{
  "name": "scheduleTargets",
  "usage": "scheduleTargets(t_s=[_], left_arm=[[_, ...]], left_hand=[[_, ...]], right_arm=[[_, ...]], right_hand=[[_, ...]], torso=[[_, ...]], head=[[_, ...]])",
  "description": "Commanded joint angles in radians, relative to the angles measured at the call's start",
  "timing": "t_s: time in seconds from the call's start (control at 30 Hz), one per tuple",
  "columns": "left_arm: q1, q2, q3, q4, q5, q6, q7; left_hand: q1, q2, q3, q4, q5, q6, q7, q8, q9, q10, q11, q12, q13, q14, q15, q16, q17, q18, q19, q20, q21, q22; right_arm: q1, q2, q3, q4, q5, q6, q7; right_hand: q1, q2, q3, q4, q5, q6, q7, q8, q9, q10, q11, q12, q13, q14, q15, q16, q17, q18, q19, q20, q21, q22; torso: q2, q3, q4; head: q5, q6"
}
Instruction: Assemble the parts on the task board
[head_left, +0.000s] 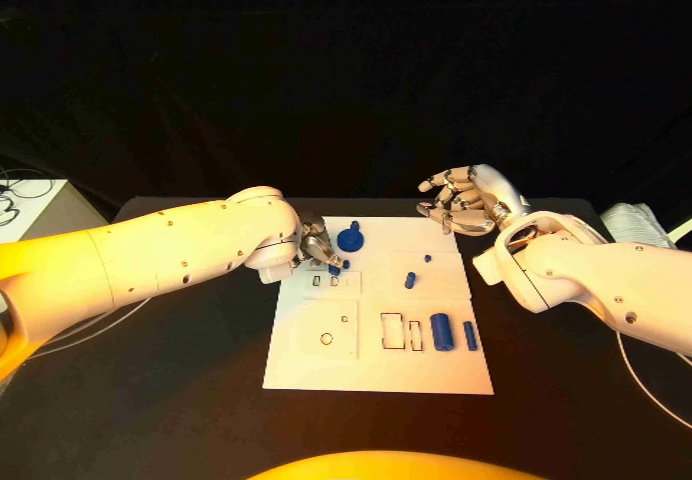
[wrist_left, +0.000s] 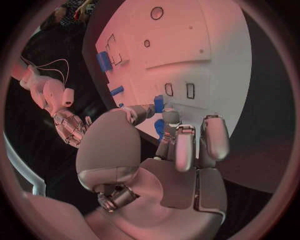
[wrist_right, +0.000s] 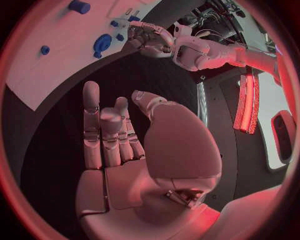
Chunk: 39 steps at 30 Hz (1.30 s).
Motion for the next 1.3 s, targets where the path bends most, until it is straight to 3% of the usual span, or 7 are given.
scheduleTargets(t_s=[0.03, 0.5, 0.73, 1.3], left_arm=[[0.000, 0.004, 0.000, 0.008, -0.066, 0.005, -0.001], [-0.004, 0.011, -0.001, 0.011, -0.089, 0.028, -0.015], [-0.008, 0.013, -0.003, 0.010, -0.103, 0.021, -0.023], [-0.019, 0.012, -0.005, 0.010, -0.101, 0.024, -0.028]], left_hand=[[-0.006, 0.004, 0.184, -0.192, 0.006, 0.023, -0.018, -0.006, 0.173, 0.009, 0.001, 0.006, 0.002, 0.083, -0.006, 0.005, 0.201, -0.016, 0.006, 0.000, 0.004, 0.003], [-0.010, 0.000, 0.186, -0.198, 0.027, 0.032, -0.019, -0.010, 0.175, 0.018, -0.001, 0.007, 0.007, 0.086, -0.008, 0.008, 0.206, -0.018, 0.014, -0.002, 0.008, 0.013], [-0.019, -0.002, 0.186, -0.202, 0.066, 0.041, -0.022, -0.014, 0.180, 0.029, -0.004, 0.010, 0.014, 0.087, -0.011, 0.008, 0.208, -0.021, 0.024, -0.006, 0.013, 0.025], [-0.022, -0.003, 0.186, -0.202, 0.077, 0.043, -0.023, -0.015, 0.182, 0.031, -0.005, 0.010, 0.015, 0.087, -0.012, 0.008, 0.207, -0.021, 0.026, -0.006, 0.014, 0.027]], right_arm=[[-0.001, 0.000, 0.000, 0.001, -0.010, 0.012, 0.006], [-0.003, 0.000, 0.000, 0.001, -0.010, 0.012, 0.006], [-0.004, 0.000, 0.000, 0.001, -0.010, 0.010, 0.007], [-0.008, 0.003, 0.000, 0.001, -0.010, 0.012, 0.009]], right_hand=[[-0.004, -0.009, 0.004, 0.001, 0.006, 0.004, 0.003, 0.002, 0.001, 0.001, -0.006, -0.005, -0.003, -0.002, 0.000, -0.006, -0.001, 0.020, 0.007, -0.003, -0.006, -0.003], [-0.004, -0.009, 0.004, 0.001, 0.006, 0.004, 0.003, 0.002, 0.001, 0.001, -0.006, -0.005, -0.003, -0.002, 0.000, -0.006, -0.001, 0.020, 0.007, -0.003, -0.006, -0.003], [-0.006, -0.009, 0.004, 0.002, 0.006, 0.003, 0.003, 0.003, 0.001, 0.001, -0.006, -0.005, -0.005, -0.002, 0.000, -0.008, -0.002, 0.020, 0.007, -0.003, -0.008, -0.004], [-0.004, -0.007, 0.006, 0.000, 0.011, 0.002, 0.002, 0.003, 0.001, 0.001, -0.006, -0.005, -0.009, 0.000, -0.001, -0.012, -0.003, 0.020, 0.010, -0.004, -0.011, -0.007]], torso=[[0.001, -0.0013, -0.0017], [0.001, -0.0020, -0.0006], [0.000, -0.0027, 0.0007], [0.000, -0.0018, -0.0017]], head=[[0.002, -0.002], [0.001, -0.008], [0.001, -0.010], [0.005, -0.010]])
